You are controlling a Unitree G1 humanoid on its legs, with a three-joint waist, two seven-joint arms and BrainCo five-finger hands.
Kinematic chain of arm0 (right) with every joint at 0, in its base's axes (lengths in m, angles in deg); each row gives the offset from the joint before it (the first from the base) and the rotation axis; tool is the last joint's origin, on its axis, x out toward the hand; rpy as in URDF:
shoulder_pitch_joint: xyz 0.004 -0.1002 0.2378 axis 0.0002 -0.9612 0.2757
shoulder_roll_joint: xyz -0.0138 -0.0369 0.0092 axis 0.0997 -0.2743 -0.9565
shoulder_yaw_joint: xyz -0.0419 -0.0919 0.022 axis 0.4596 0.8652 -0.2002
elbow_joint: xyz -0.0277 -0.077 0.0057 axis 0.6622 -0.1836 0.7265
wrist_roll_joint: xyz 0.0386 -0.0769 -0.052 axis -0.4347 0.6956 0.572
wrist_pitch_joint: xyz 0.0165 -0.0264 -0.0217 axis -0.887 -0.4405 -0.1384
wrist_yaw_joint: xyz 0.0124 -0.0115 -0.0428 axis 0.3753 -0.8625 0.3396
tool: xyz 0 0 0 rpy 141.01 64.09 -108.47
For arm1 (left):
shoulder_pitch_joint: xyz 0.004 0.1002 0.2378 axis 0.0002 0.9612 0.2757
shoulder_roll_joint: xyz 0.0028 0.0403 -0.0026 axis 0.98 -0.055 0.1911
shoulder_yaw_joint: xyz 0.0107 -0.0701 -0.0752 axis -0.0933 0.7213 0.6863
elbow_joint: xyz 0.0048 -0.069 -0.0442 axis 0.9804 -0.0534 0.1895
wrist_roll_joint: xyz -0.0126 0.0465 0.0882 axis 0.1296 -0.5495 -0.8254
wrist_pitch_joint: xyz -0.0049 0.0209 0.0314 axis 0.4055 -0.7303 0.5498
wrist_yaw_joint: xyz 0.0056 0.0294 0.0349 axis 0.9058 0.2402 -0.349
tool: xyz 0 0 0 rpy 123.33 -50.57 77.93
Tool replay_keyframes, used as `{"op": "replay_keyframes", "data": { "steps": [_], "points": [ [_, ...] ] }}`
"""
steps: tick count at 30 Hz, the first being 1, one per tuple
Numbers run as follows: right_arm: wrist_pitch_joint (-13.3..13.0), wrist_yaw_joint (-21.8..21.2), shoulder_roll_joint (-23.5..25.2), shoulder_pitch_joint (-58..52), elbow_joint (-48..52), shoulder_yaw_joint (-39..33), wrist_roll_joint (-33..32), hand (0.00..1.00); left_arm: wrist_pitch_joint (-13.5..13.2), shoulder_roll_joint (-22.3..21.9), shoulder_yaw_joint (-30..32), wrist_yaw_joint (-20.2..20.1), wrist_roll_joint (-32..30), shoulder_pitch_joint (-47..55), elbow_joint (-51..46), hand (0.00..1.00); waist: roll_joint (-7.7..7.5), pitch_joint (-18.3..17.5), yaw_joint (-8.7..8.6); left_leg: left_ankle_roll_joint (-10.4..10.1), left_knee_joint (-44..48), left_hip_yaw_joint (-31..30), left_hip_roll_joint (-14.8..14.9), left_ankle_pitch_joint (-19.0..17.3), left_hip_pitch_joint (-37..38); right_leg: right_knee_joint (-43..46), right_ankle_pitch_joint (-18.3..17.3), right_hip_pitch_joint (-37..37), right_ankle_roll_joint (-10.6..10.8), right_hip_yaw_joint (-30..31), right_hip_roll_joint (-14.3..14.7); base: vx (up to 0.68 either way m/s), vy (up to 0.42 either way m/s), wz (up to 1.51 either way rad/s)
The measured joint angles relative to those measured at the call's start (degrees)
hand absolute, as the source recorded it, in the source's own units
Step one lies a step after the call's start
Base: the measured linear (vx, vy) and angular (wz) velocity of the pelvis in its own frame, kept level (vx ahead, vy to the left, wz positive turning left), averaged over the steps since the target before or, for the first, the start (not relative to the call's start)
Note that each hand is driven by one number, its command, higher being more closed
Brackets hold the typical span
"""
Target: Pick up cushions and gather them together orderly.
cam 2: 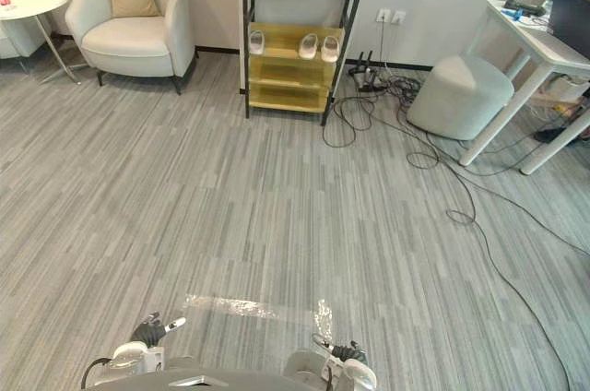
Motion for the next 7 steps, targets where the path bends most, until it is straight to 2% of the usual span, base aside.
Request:
{"op": "replay_keyframes", "data": {
  "steps": [1,2,7],
  "points": [
    [-0.02,-0.01,-0.29,-0.28,0.05,-1.04,-0.05,0.00,-0.01,-0.56,0.01,0.10,0.00,0.27,0.18,0.00,0.40,-0.17,-0.17,-0.45,-1.45,-0.23,0.32,0.26,0.07,-2.76,0.22,0.73,0.17,-0.26,0.94,0.10,-0.065,-0.11],
    [0.10,0.01,-0.75,-0.33,-0.42,-2.17,-0.11,0.00,-0.01,-1.00,0.02,0.10,0.00,0.35,0.82,0.00,1.71,-0.89,-0.17,-1.39,-3.94,-0.42,0.74,1.18,1.16,-6.54,1.52,2.41,0.02,-0.40,2.47,0.10,-0.073,-0.12],
    [-0.01,0.00,-0.97,-0.41,-2.62,-2.67,-0.08,0.00,-0.10,-1.07,0.00,0.04,0.01,0.50,1.33,0.00,1.75,-1.63,-0.04,-1.82,-10.72,-3.57,0.46,4.82,3.42,-15.91,6.09,6.58,0.07,-0.47,4.75,0.03,-0.039,-0.04]
  ]
}}
